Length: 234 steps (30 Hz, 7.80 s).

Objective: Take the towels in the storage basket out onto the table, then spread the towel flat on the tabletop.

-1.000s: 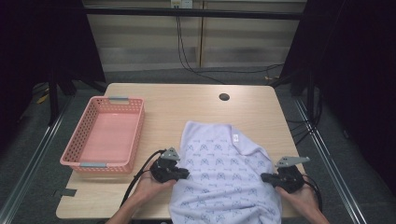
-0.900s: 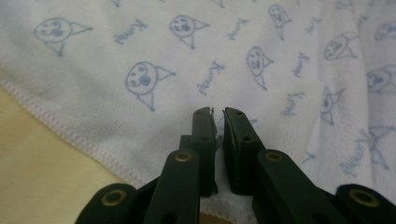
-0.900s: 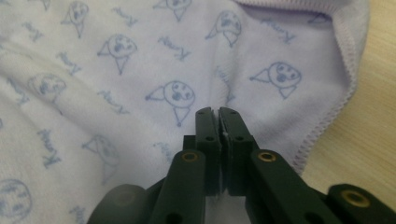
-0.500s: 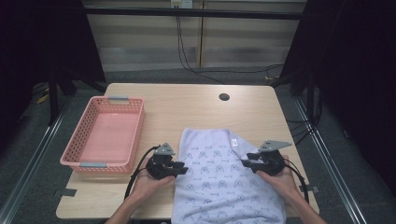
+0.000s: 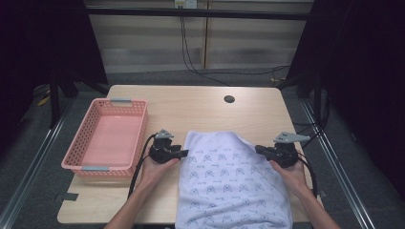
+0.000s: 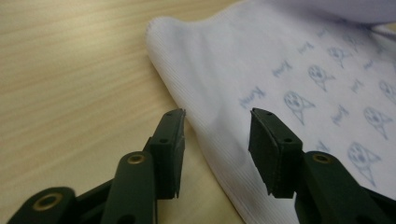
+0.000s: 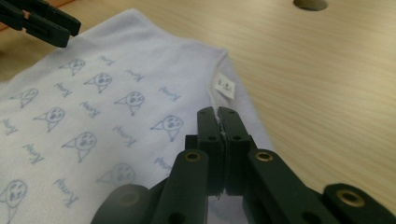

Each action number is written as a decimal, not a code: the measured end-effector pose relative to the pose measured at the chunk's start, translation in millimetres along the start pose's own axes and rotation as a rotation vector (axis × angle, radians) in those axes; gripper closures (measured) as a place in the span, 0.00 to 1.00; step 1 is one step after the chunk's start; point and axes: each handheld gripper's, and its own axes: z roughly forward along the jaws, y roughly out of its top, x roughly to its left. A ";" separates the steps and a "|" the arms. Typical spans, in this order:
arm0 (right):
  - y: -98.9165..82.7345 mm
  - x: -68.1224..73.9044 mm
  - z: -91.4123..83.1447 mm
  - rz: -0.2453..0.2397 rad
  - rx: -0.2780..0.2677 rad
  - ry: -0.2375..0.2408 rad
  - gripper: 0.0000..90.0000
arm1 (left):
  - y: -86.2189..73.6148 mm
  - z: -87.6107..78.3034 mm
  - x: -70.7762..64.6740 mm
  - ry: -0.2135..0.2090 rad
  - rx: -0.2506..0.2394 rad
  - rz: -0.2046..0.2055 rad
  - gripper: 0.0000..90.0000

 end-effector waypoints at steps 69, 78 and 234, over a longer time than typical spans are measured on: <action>18.7 -24.4 -30.0 -0.008 -0.018 0.032 0.52 | 32.1 -50.8 -17.0 -0.128 -0.064 0.129 0.71; -30.1 17.2 -22.3 -0.021 0.119 0.112 0.41 | -22.1 -47.3 -31.7 -0.143 0.056 0.130 0.73; 74.2 -60.4 -39.3 0.046 -0.195 0.024 0.94 | 92.1 -77.3 1.5 -0.053 -0.241 0.150 0.97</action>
